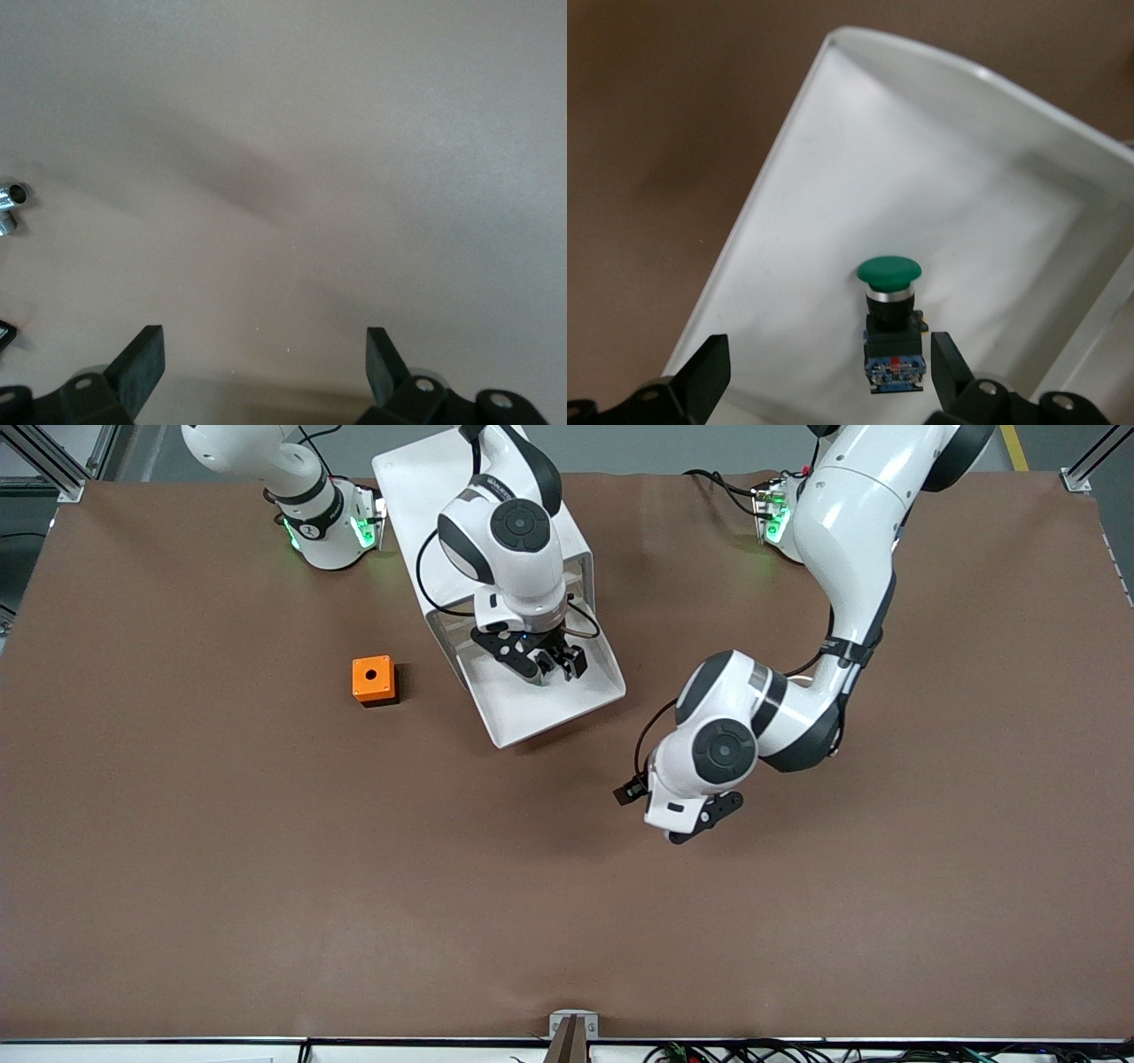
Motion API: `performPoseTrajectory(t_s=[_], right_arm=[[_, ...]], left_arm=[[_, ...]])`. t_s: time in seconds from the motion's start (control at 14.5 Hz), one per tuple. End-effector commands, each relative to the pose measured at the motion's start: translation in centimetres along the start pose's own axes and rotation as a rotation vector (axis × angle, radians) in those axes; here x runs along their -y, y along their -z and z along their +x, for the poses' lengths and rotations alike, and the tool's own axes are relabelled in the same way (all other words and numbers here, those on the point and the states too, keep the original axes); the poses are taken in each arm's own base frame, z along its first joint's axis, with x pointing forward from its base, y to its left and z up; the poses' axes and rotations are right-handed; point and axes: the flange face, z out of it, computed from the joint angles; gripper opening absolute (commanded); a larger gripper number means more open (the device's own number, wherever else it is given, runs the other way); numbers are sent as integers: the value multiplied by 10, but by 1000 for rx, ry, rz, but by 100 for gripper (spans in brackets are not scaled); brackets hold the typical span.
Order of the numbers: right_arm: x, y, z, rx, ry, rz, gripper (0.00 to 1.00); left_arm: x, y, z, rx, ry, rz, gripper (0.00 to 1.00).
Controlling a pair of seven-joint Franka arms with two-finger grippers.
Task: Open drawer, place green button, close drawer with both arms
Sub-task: 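Lower the green button into the open drawer and open the right gripper, then raise the right gripper from the drawer while the left gripper pushes it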
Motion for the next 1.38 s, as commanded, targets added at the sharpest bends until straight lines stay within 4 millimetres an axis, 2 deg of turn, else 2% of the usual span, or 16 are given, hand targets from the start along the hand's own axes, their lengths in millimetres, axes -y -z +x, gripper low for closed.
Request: performPoseTrajectory(t_s=[0.0, 0.14, 0.28, 0.55, 0.83, 1.04, 1.17, 1.31], right_arm=[[6, 21, 25, 6, 18, -2, 100], [7, 38, 44, 12, 35, -23, 100], [8, 65, 72, 21, 86, -45, 100], [-11, 114, 143, 43, 165, -84, 100], [-70, 163, 226, 86, 277, -109, 100], [-133, 205, 290, 99, 408, -116, 100], [-178, 230, 325, 114, 487, -108, 100], [-220, 240, 358, 131, 557, -140, 100]], left_arm=[[-6, -13, -23, -46, 6, 26, 100], [-10, -17, -33, -59, 33, 29, 100], [-17, -23, -48, -72, 19, 26, 100], [-29, -32, -72, -81, -4, 9, 100], [-37, -40, -86, -96, -32, -28, 100], [-41, -48, -99, -106, -86, -43, 100], [-46, -51, -110, -112, -118, -58, 100], [-48, -57, -118, -116, -131, -69, 100]])
